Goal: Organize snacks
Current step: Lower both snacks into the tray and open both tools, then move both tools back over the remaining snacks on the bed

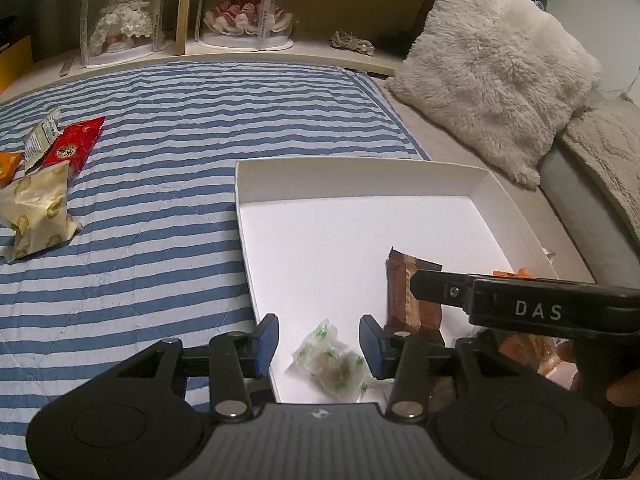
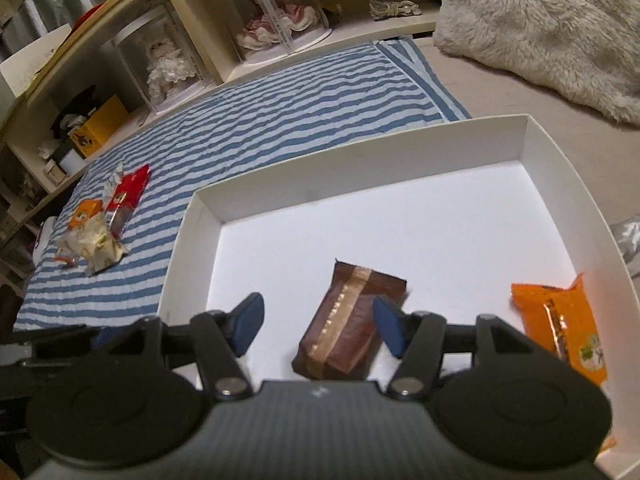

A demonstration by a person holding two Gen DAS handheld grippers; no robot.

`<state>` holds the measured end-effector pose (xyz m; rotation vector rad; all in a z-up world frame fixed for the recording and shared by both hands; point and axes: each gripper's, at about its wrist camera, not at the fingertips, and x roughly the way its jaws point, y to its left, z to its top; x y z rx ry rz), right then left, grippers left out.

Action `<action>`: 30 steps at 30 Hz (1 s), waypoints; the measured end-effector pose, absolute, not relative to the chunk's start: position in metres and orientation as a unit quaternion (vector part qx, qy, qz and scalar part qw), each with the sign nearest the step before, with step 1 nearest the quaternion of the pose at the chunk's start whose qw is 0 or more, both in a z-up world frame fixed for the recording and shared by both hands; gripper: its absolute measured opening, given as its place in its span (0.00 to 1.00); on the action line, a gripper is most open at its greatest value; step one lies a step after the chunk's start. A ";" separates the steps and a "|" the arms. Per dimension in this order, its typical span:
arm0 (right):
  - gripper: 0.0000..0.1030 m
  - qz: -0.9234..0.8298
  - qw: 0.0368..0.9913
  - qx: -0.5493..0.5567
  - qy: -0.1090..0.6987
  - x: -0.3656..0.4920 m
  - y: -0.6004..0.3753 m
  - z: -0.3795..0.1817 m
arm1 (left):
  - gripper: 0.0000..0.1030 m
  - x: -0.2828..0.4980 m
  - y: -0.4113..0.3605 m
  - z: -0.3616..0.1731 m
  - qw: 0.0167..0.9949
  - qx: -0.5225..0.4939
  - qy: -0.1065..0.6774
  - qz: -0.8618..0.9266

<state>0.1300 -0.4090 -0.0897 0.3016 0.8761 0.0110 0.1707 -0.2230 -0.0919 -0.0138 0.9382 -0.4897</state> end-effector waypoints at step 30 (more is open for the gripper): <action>0.99 -0.022 0.908 0.077 0.411 0.075 -0.390 -0.058 | 1.00 0.142 -0.159 -0.073 0.877 -0.019 0.440 -0.191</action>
